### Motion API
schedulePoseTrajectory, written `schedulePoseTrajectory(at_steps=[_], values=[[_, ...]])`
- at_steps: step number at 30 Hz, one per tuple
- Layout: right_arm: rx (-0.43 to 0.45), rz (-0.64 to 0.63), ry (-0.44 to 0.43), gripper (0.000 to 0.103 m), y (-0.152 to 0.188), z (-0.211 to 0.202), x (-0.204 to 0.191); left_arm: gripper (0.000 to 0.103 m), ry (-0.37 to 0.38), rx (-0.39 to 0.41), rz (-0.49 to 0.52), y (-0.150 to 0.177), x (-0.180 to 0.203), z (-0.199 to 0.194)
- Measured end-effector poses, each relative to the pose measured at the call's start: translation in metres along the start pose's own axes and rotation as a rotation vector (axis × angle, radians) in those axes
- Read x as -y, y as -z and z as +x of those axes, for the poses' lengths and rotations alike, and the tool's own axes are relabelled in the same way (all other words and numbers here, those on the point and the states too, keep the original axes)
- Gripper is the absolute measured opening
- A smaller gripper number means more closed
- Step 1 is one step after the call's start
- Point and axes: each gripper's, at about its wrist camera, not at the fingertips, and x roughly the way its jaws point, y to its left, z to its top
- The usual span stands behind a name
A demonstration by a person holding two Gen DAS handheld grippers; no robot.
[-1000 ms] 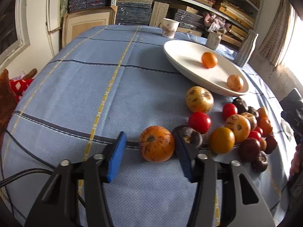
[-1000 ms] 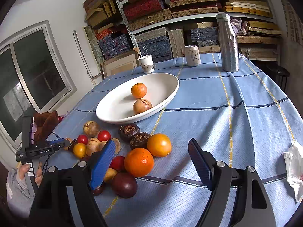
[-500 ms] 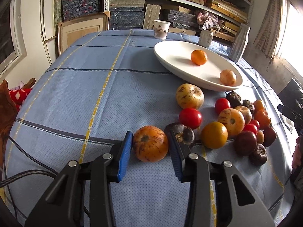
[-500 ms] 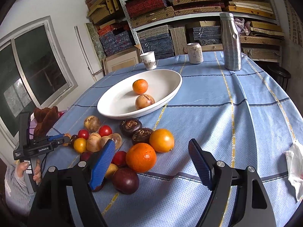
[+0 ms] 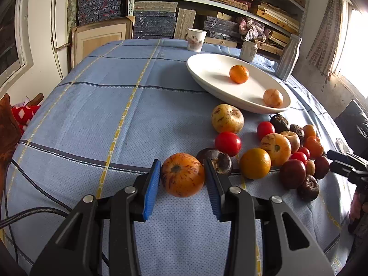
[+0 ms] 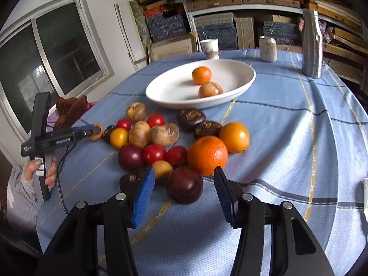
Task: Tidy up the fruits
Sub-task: 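Grasp a dark red plum with the right tool while the left tool grasps a tangerine, then place the plum and tangerine on the white plate, opening both tools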
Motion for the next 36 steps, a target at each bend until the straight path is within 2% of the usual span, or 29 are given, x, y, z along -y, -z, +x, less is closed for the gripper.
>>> schedulePoseTrajectory(at_steps=[1, 3, 4, 11, 17, 22, 28, 33, 36], values=[[-0.013, -0.003, 0.003, 0.053, 0.001, 0.003, -0.001, 0.038, 0.001, -0.004, 0.002, 0.000, 0.001, 0.001], [-0.038, -0.005, 0.004, 0.041, 0.002, 0.007, -0.001, 0.038, 0.003, -0.017, 0.009, 0.000, 0.002, 0.004], [-0.060, -0.002, 0.003, 0.038, 0.003, 0.011, -0.001, 0.038, 0.002, -0.022, 0.009, 0.001, 0.002, 0.005], [-0.083, -0.039, 0.044, 0.037, 0.005, 0.016, -0.010, 0.038, 0.017, -0.038, -0.011, 0.001, -0.002, 0.009], [-0.076, -0.158, 0.165, 0.036, 0.006, 0.016, -0.033, 0.038, -0.008, -0.002, 0.020, 0.000, 0.006, 0.003], [-0.042, -0.228, 0.274, 0.036, 0.006, 0.010, -0.047, 0.038, -0.040, 0.034, 0.058, -0.001, 0.014, -0.005], [0.005, -0.281, 0.361, 0.036, 0.003, 0.001, -0.055, 0.038, -0.051, 0.067, 0.069, -0.008, 0.016, -0.014], [0.037, -0.312, 0.395, 0.036, -0.007, -0.005, -0.057, 0.038, -0.029, 0.084, 0.074, -0.020, 0.021, -0.020], [0.082, -0.294, 0.391, 0.036, -0.029, -0.015, -0.052, 0.038, -0.005, 0.107, 0.073, -0.040, 0.028, -0.024]])
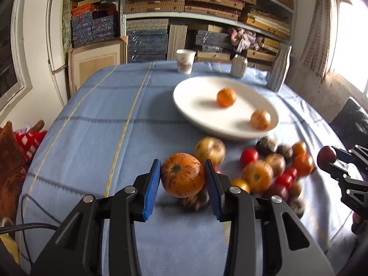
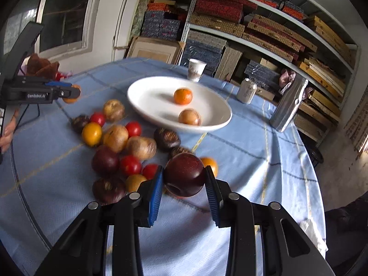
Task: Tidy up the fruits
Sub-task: 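Place the plum and tangerine on the white plate, opening both tools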
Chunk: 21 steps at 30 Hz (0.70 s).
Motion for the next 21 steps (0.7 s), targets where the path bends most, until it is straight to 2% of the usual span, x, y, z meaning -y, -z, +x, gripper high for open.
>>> schedulePoseTrajectory(at_steps=[5, 9, 11, 14, 21], values=[[0.075, 0.101, -0.041, 0.036, -0.042, 0.005, 0.032, 0.038, 0.018, 0.030, 0.020, -0.046, 0.020, 0.015], [0.069, 0.212, -0.091, 0.036, -0.070, 0.048, 0.056, 0.038, 0.010, 0.011, 0.017, -0.074, 0.038, 0.052], [0.034, 0.264, -0.123, 0.036, -0.077, 0.082, 0.060, 0.038, 0.003, -0.005, 0.025, -0.076, 0.046, 0.071], [0.006, 0.280, -0.120, 0.036, -0.082, 0.114, 0.058, 0.038, -0.004, -0.040, 0.044, -0.077, 0.056, 0.099], [-0.046, 0.268, -0.133, 0.038, -0.083, 0.153, 0.051, 0.038, -0.007, -0.093, 0.022, -0.079, 0.049, 0.133]])
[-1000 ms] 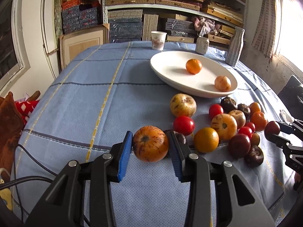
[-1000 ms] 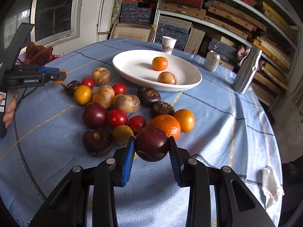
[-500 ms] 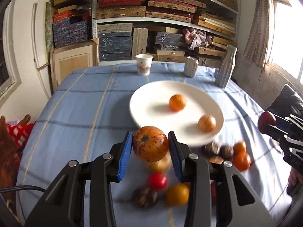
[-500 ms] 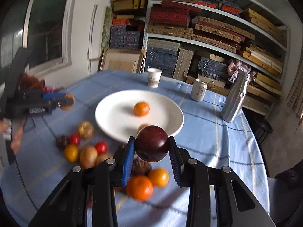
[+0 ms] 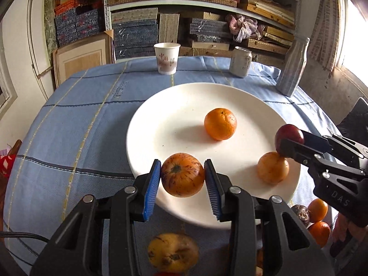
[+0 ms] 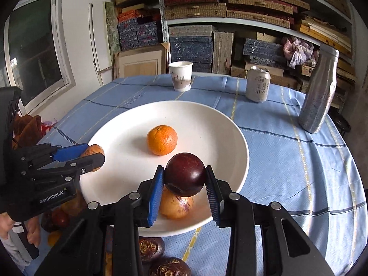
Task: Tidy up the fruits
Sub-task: 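Place the plum and tangerine on the white plate, opening both tools, then move the left tool back to the fruit and grasp a dark mangosteen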
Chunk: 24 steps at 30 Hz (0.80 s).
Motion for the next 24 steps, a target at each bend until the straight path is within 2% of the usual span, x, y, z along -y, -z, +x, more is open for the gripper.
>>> schedulePoseTrajectory(at_steps=[5, 9, 16, 18, 24], values=[[0.002, -0.019, 0.011, 0.046, 0.000, 0.000, 0.000, 0.040, 0.006, -0.018, -0.004, 0.001, -0.003, 0.009], [0.018, -0.027, 0.028, 0.047, 0.002, -0.005, 0.001, 0.061, -0.018, 0.013, 0.012, 0.002, 0.001, 0.004], [0.071, -0.035, 0.048, 0.050, 0.000, -0.023, 0.000, 0.068, -0.034, 0.037, 0.026, 0.005, 0.004, -0.007], [0.088, -0.040, 0.057, 0.055, 0.001, -0.030, -0.001, 0.075, -0.049, 0.051, 0.032, 0.007, 0.004, -0.012], [0.135, -0.065, 0.075, 0.057, 0.004, -0.052, -0.009, 0.085, -0.062, 0.089, 0.031, 0.013, 0.004, -0.033]])
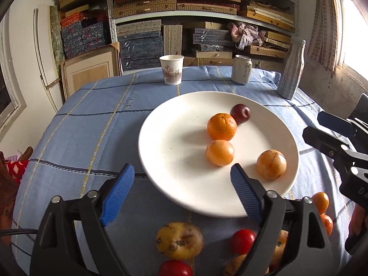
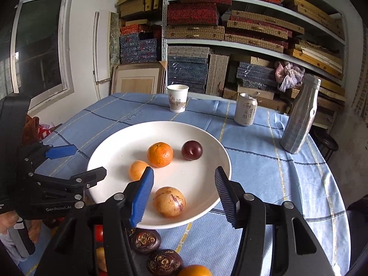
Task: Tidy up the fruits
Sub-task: 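Move the left tool back to the fruit and grasp a dark mangosteen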
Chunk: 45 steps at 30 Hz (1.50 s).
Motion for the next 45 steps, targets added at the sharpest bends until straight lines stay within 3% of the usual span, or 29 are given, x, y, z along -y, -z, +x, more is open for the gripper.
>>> schedulePoseTrajectory(at_steps=[11, 24, 30, 45], values=[[0.061, 0.018, -0.005, 0.066, 0.016, -0.048, -0.004, 0.094, -0.044, 0.056, -0.001, 0.024, -0.003, -0.041], [0.037, 0.132, -0.039, 0.076, 0.078, -0.088, 0.011, 0.098, -0.126, 0.078, -0.042, 0.069, -0.025, -0.083], [0.011, 0.161, -0.049, 0.077, 0.097, -0.095, 0.015, 0.098, -0.139, 0.053, -0.055, 0.084, -0.034, -0.088], [0.007, 0.166, -0.056, 0.084, 0.100, -0.096, 0.015, 0.098, -0.114, -0.047, -0.111, 0.099, -0.048, -0.078]])
